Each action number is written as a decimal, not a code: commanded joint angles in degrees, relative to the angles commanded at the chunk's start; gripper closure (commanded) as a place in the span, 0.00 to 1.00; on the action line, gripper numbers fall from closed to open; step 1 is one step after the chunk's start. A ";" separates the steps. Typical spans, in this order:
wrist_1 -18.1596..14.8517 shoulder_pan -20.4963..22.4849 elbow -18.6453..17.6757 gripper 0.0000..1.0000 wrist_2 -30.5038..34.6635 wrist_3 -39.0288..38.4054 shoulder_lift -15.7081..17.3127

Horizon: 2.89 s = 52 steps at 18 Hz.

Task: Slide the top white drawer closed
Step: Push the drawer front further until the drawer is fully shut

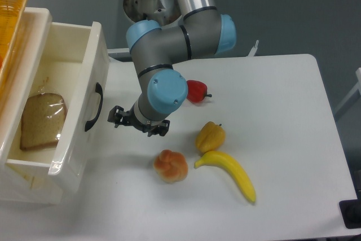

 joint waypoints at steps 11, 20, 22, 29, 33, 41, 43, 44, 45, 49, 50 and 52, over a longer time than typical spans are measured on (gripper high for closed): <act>-0.09 -1.15 0.00 0.00 -1.23 0.44 0.62; -0.09 -2.63 0.09 0.00 -2.55 0.53 1.58; -0.09 -2.90 0.09 0.00 -2.81 0.44 1.76; 0.00 -5.36 0.09 0.00 -3.43 0.35 2.11; 0.17 -6.33 0.09 0.00 -3.34 0.44 2.11; 0.18 -7.91 0.35 0.00 -3.25 0.35 2.11; 0.18 -7.91 0.35 0.00 -3.25 0.35 2.11; 0.18 -8.00 0.35 0.00 -3.25 0.35 2.11; 0.18 -8.35 0.44 0.00 -3.25 0.35 2.11; 0.18 -8.70 0.53 0.00 -3.25 0.26 2.02; 0.18 -8.70 0.53 0.00 -3.25 0.26 2.02; 0.18 -8.79 0.53 0.00 -3.25 0.18 1.94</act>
